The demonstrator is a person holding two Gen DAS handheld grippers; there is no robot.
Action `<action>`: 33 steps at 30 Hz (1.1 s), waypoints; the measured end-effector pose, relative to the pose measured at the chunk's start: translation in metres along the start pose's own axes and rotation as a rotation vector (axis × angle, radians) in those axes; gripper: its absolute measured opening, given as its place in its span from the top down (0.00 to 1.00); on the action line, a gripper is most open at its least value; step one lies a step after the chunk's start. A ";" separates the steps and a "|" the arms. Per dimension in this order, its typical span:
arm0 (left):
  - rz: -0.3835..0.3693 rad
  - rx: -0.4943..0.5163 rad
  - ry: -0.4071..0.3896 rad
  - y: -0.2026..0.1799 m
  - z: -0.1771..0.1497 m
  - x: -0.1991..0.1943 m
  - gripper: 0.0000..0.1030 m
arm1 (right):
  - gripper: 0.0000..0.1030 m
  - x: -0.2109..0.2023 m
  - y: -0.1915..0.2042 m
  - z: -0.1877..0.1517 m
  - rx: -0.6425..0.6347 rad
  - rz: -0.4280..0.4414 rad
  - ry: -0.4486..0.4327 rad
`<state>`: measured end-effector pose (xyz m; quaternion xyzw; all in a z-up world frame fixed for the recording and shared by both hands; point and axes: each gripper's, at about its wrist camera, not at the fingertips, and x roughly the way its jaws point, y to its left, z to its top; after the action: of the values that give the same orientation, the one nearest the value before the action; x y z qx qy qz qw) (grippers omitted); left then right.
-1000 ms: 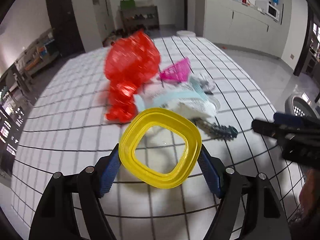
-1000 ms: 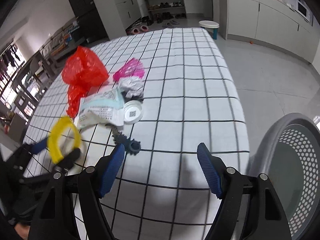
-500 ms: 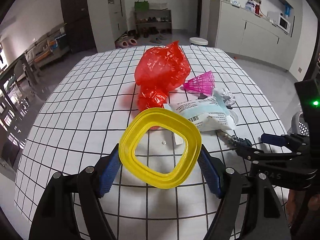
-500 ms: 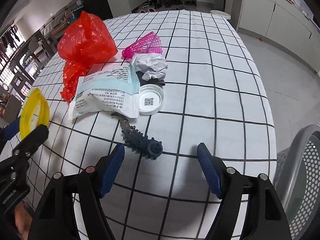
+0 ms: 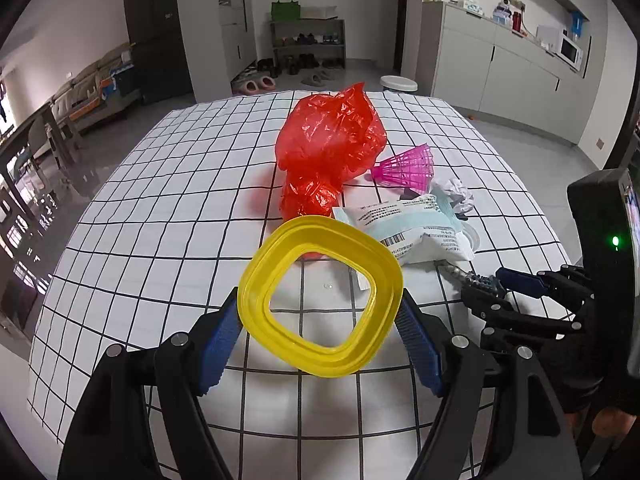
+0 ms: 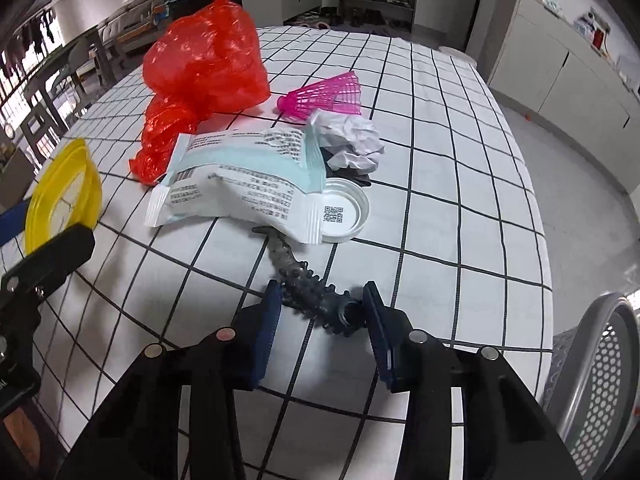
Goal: Collect trash
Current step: 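Grasp the yellow ring with the left tool while the right tool grasps the dark toy fish, then carry the ring and toy fish over the basket and release both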
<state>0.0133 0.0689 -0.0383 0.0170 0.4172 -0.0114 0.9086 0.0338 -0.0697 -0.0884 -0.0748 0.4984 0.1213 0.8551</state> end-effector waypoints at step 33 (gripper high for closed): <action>-0.196 0.206 -0.051 -0.105 -0.021 -0.047 0.29 | 0.68 -0.124 -0.136 -0.126 0.385 -0.090 -0.110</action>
<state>-0.0369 -0.0348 -0.0182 0.0691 0.3902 -0.1432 0.9069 -0.0918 -0.2478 -0.0412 0.0746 0.4610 -0.0104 0.8842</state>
